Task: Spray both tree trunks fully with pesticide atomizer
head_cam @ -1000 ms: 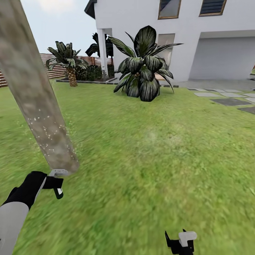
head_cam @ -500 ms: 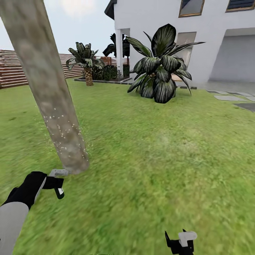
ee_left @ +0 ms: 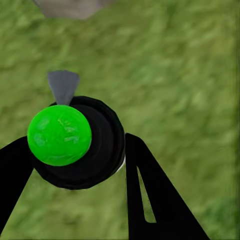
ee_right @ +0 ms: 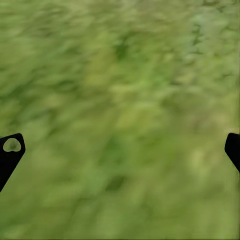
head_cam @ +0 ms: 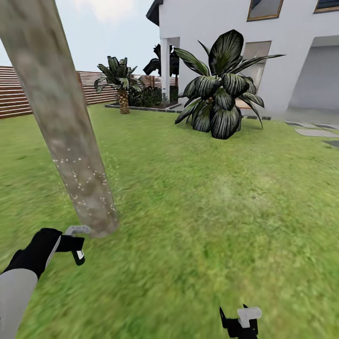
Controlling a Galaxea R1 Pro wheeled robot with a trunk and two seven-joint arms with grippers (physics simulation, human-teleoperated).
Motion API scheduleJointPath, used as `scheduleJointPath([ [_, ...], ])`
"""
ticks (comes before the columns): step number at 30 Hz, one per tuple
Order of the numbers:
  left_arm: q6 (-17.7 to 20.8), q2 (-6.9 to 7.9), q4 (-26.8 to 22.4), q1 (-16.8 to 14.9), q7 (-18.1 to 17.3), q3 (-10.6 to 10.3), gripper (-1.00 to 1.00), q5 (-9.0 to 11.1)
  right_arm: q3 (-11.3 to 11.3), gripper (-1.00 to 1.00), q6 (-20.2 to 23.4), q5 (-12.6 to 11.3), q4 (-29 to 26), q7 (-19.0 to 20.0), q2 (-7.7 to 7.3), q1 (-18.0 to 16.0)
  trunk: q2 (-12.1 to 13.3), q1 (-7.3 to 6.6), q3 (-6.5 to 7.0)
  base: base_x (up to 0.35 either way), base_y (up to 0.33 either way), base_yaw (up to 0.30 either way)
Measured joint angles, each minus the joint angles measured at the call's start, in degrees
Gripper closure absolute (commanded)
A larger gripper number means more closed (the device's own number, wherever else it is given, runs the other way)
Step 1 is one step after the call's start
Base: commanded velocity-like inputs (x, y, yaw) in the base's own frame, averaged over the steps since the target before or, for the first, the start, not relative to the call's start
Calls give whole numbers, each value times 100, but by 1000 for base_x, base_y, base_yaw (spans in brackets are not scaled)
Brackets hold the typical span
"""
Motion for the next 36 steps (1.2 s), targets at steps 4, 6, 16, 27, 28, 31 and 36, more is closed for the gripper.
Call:
scheduleJointPath([
  [4, 0, 4, 8, 0, -3, 56, 100, 0, 0, -100, 0, -4, -3, 4, 2, 0, 0, 0, 0, 234, -2, 23],
  [6, 1, 2, 9, 0, -5, 68, 100, 2, -1, -100, 0, -4, -3, 3, 8, 0, 0, 0, 0, 31, 1, 222],
  [16, -8, -14, 9, 2, -8, 70, 100, 18, 0, -100, 5, 3, -3, 6, 9, 0, 0, 0, 0, 2, -76, 229],
  [27, -9, -16, 9, 0, -8, 70, 100, 17, 0, -100, 9, 4, -2, 6, 9, 0, 0, 0, 0, 32, -271, 2],
  [28, -9, -16, 9, 0, -8, 70, 100, 17, 0, -100, 9, 4, -3, 6, 9, 0, 0, 0, 0, 139, -269, 0],
  [31, -9, -16, 9, 0, -8, 70, 100, 17, 0, -100, 9, 4, 1, 6, 9, 0, 0, 0, 0, 144, -269, 0],
  [36, -9, -16, 9, 0, -16, 70, 100, 26, 0, -100, 9, 3, -1, 6, 9, 0, 0, 0, 0, 146, -269, 17],
])
